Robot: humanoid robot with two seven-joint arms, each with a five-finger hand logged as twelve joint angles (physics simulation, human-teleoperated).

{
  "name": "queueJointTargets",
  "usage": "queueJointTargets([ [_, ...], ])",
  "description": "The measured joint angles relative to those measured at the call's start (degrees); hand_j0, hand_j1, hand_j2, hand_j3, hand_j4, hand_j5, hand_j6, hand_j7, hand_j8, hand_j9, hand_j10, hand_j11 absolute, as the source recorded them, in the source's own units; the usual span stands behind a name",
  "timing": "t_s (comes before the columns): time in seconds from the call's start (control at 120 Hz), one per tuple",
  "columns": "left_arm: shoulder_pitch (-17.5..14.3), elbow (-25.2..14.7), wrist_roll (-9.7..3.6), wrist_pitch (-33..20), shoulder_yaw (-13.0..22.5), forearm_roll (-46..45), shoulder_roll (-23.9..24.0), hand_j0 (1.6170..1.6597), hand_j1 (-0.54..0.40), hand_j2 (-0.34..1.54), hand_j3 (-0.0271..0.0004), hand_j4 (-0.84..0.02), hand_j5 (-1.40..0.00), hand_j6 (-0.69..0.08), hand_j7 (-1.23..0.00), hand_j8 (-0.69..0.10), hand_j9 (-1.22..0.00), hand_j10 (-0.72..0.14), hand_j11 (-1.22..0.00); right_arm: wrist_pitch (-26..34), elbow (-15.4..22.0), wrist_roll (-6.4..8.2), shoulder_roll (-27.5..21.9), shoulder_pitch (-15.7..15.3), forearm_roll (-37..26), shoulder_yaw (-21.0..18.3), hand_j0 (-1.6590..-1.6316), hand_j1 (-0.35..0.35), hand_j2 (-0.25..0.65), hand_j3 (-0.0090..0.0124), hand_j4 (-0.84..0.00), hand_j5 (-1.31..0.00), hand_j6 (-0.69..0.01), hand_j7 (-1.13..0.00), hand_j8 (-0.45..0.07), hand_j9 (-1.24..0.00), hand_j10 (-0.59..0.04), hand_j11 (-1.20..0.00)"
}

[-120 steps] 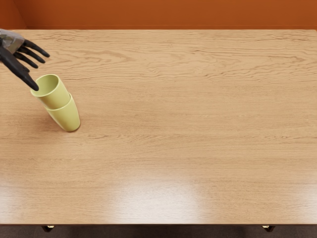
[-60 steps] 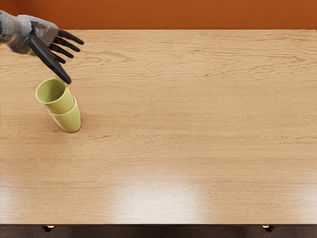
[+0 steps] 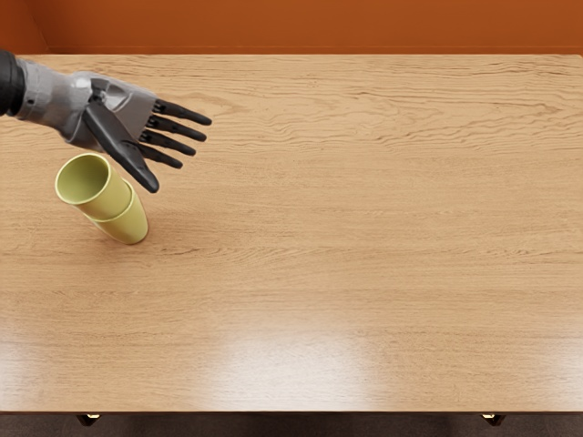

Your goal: Pick up cup and place in cup with left hand

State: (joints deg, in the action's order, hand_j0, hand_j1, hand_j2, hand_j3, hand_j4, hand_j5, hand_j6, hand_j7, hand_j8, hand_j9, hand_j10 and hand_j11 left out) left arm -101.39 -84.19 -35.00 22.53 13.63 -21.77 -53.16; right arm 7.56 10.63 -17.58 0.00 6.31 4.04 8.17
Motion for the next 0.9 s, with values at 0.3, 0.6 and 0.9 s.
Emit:
queueJointTargets([
  [0.3,11.0,-1.9,0.00,5.8,-4.7,-8.6,-4.7,1.6581,0.343,0.00,0.0000,-0.004,-0.01,-0.004,-0.01,-0.004,-0.01,-0.004,-0.01,0.0,0.1,-0.07,0.0,0.0,0.0,0.0,-1.6581,-0.314,-0.006,0.0000,-0.029,-0.04,-0.029,-0.04,-0.029,-0.04,-0.029,-0.04],
  [0.6,15.5,-3.8,0.00,10.2,-6.4,-16.5,-8.1,1.6581,0.347,0.00,0.0000,0.002,0.00,0.002,0.00,0.002,0.00,0.001,0.00,0.0,0.0,-0.08,0.0,0.0,0.0,0.0,-1.6581,-0.314,-0.006,0.0000,-0.029,-0.04,-0.029,-0.04,-0.029,-0.04,-0.029,-0.04],
  [0.9,17.4,-4.1,0.00,12.4,-6.4,-16.6,-11.9,1.6581,0.348,0.00,0.0000,0.004,0.00,0.004,0.00,0.004,0.00,0.003,0.00,0.0,0.1,-0.08,0.0,0.0,0.0,0.0,-1.6581,-0.314,-0.006,0.0000,-0.029,-0.04,-0.029,-0.04,-0.029,-0.04,-0.029,-0.04],
])
